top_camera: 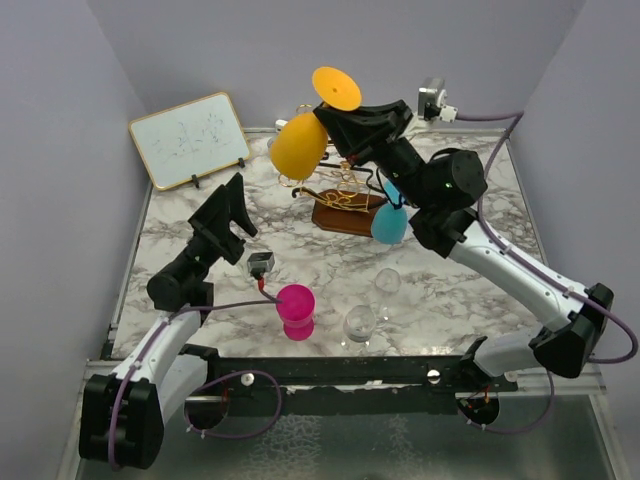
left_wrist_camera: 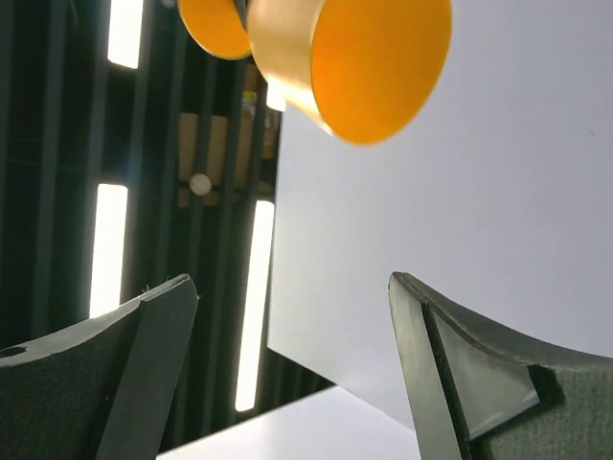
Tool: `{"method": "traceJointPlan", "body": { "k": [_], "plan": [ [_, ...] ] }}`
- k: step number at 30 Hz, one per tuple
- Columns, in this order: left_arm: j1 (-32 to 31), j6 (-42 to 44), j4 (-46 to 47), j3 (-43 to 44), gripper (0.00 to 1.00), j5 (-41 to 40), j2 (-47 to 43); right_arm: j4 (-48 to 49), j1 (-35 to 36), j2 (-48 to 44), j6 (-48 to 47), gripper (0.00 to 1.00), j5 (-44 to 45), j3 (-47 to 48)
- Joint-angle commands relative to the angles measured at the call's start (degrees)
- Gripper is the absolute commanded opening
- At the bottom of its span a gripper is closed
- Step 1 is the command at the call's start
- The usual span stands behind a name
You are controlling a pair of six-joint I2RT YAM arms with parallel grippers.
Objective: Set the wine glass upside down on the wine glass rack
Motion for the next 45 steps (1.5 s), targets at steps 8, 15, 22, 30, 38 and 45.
{"method": "traceJointPlan", "body": {
  "k": [8, 15, 22, 30, 38, 45],
  "plan": [
    [-0.35, -21.38, -55.40, 15.14, 0.92, -34.23, -5.23, -22.46, 0.24, -12.45, -6.14, 0.01, 0.07, -15.66],
    [-0.17, -48.53, -93.99, 35.23, 0.94, -34.06, 0.61, -22.71, 0.30, -14.44, -4.99, 0.01, -1.66, -20.91],
    [-0.11, -65.60, -121.62, 59.95, 0.93, -24.76, 14.68, -13.73, 0.31, -13.55, -8.90, 0.01, -1.14, -28.23],
    [-0.17, -76.42, -133.60, 73.38, 0.86, -9.43, 29.51, 0.01, 0.32, -12.48, -12.31, 0.01, 1.92, -36.53],
    [-0.21, -79.66, -130.26, 73.05, 0.80, -7.76, 31.96, 7.96, 0.66, -8.33, -14.01, 0.01, 10.31, -39.93],
    [-0.26, -82.13, -121.52, 69.98, 0.80, -14.37, 28.81, 5.10, 3.07, -4.63, -17.20, 0.01, 20.34, -37.87]
  ]
}}
